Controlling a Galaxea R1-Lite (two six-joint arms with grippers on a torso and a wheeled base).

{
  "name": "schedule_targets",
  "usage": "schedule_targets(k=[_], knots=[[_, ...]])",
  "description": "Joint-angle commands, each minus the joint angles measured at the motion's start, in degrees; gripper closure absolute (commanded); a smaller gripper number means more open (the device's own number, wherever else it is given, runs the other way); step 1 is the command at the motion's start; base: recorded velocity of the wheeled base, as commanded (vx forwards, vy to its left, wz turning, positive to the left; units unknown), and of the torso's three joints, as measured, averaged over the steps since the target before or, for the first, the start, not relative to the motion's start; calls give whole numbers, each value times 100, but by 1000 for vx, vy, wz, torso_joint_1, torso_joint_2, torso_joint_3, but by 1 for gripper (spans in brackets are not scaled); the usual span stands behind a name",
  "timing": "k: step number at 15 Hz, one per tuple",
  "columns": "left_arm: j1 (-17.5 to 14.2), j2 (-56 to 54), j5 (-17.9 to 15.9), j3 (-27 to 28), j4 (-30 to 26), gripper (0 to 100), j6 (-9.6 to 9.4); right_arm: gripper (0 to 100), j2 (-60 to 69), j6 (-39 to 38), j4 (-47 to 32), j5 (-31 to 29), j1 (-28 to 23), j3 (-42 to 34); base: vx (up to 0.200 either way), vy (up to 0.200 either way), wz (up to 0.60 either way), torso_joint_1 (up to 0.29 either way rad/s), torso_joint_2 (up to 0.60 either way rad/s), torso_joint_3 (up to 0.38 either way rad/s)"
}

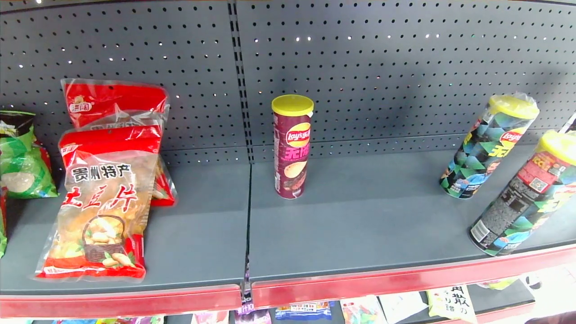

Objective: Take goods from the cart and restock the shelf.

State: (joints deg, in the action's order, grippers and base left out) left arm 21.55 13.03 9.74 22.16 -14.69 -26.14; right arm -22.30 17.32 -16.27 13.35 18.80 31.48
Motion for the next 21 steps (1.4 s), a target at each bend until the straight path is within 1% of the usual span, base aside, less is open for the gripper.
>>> schedule_targets(k=[1,2,3,4,5,6,7,8,9,10,11,12,13,15,17,20,21], knots=[[-2,1167,-631,271,476,0,65,100,-398,-106,309,1,27,-27,0,0,0,0,0,0],[-2,1817,-948,385,915,0,232,100,-504,-238,441,1,27,-45,0,0,0,0,0,0],[-2,2476,-1115,429,1530,0,337,100,-609,-370,458,1,27,-36,0,0,0,0,0,0],[-2,3065,-1185,473,2084,0,355,100,-627,-467,467,19,36,-63,0,0,0,0,0,0],[-2,3856,-1220,631,2831,0,372,100,-609,-546,476,27,45,-71,0,0,0,0,0,0],[51,4542,-1343,878,3236,0,469,100,-600,-563,476,19,36,-63,0,0,0,0,0,0],[244,5086,-1800,1220,3315,0,794,100,-600,-572,467,10,36,-63,0,0,0,0,0,0],[429,5447,-2301,1581,3315,0,1339,100,-592,-634,467,1,27,-71,0,0,0,0,0,0],[604,5772,-2328,1906,3315,0,1497,100,-574,-660,467,1,27,-80,0,0,0,0,0,0],[780,6141,-2328,2196,3323,0,1506,100,-574,-669,467,-8,27,-89,0,0,0,0,0,0],[815,6405,-2380,2451,3332,0,1506,100,-565,-669,467,-8,19,-98,0,0,0,0,0,0],[877,6563,-2407,2583,3332,0,1515,100,-548,-669,467,-8,19,-98,0,0,0,0,0,0],[947,6950,-2407,2890,3341,0,1506,100,-504,-678,458,-8,19,-124,0,0,0,0,0,0],[991,7380,-2389,3242,3341,0,1497,100,-495,-686,467,-8,19,-159,0,0,0,0,0,0],[991,7609,-2363,3356,3499,0,1497,100,-504,-686,467,-8,19,-159,0,0,0,0,0,0],[991,7943,-2213,3409,3868,0,1497,100,-504,-774,467,-8,10,-168,0,0,0,0,0,0],[991,8075,-2213,3514,3930,0,1497,100,-513,-827,467,-17,10,-168,0,0,0,0,0,0]])
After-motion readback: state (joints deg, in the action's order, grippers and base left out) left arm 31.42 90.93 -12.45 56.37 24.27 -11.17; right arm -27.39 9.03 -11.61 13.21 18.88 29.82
